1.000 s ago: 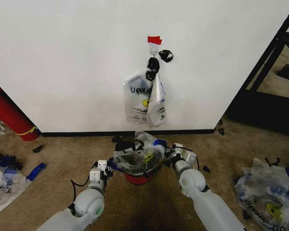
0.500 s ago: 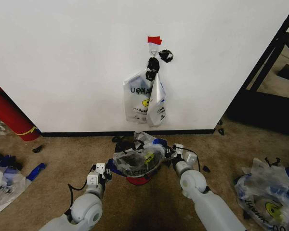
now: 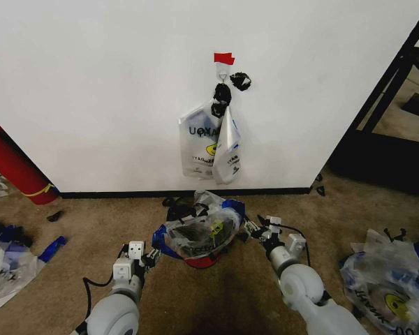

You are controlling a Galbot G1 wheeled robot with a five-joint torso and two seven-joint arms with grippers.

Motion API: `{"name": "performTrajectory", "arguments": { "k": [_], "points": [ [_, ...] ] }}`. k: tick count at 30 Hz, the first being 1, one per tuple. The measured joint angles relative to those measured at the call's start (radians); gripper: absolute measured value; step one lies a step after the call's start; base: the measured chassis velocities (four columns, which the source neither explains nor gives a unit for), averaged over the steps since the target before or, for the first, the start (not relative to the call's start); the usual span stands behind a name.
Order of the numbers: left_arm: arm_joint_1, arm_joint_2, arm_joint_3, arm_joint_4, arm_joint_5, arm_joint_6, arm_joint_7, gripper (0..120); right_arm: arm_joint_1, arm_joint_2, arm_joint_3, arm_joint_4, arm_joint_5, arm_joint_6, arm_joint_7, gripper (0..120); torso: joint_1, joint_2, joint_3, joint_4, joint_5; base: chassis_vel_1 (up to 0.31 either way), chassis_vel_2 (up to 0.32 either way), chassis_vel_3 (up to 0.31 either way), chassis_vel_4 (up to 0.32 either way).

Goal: Pick up the garbage bag from the wall and place it over the trash bin.

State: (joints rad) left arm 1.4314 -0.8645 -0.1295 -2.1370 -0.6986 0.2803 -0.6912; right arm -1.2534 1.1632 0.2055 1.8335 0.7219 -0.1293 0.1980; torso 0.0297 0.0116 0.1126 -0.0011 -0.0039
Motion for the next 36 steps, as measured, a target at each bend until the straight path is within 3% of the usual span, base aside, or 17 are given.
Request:
{"name": "performTrajectory", "arguments": {
  "k": [2,7,14,19,24,28,36],
  "points": [
    [0.041,0.001,-0.033,-0.048,0.004,0.002,-0.007,92,-0.033,-0.002,0.015,0.038,-0.006,0.021,0.000,88,0.000,0.000,0.000,0.0000,0.0000,0.000,0.000,0.000,0.000],
    [0.095,0.009,-0.075,-0.118,0.007,0.003,-0.011,100,-0.091,-0.007,0.049,0.084,-0.059,0.099,-0.016,99,0.000,0.000,0.000,0.0001,0.0000,0.000,0.000,0.000,0.000],
    [0.144,0.044,-0.111,-0.217,-0.018,0.007,-0.001,100,-0.157,0.001,0.126,0.139,-0.114,0.166,-0.036,100,0.000,0.000,0.000,-0.0001,0.0000,0.000,0.000,0.000,0.000],
    [0.192,0.089,-0.164,-0.327,-0.152,0.084,-0.003,100,-0.199,0.010,0.178,0.179,-0.112,0.173,-0.037,100,0.000,0.000,0.000,-0.0001,0.0000,0.000,0.000,0.000,0.000],
    [0.212,0.117,-0.183,-0.362,-0.233,0.172,-0.013,100,-0.209,0.018,0.180,0.189,-0.115,0.173,-0.037,100,0.000,0.000,0.000,0.0001,-0.0001,0.000,0.000,0.000,0.000],
    [0.206,0.127,-0.194,-0.362,-0.281,0.186,-0.002,100,-0.214,0.021,0.174,0.191,-0.121,0.173,-0.037,100,0.000,0.000,0.000,0.0001,-0.0001,0.000,0.000,0.000,0.000],
    [0.127,0.095,-0.278,-0.300,-0.410,0.055,-0.001,100,-0.231,0.019,0.183,0.186,-0.122,0.185,-0.041,100,0.000,0.000,0.000,-0.0002,-0.0001,0.000,0.000,0.000,0.000]
  ]
}}
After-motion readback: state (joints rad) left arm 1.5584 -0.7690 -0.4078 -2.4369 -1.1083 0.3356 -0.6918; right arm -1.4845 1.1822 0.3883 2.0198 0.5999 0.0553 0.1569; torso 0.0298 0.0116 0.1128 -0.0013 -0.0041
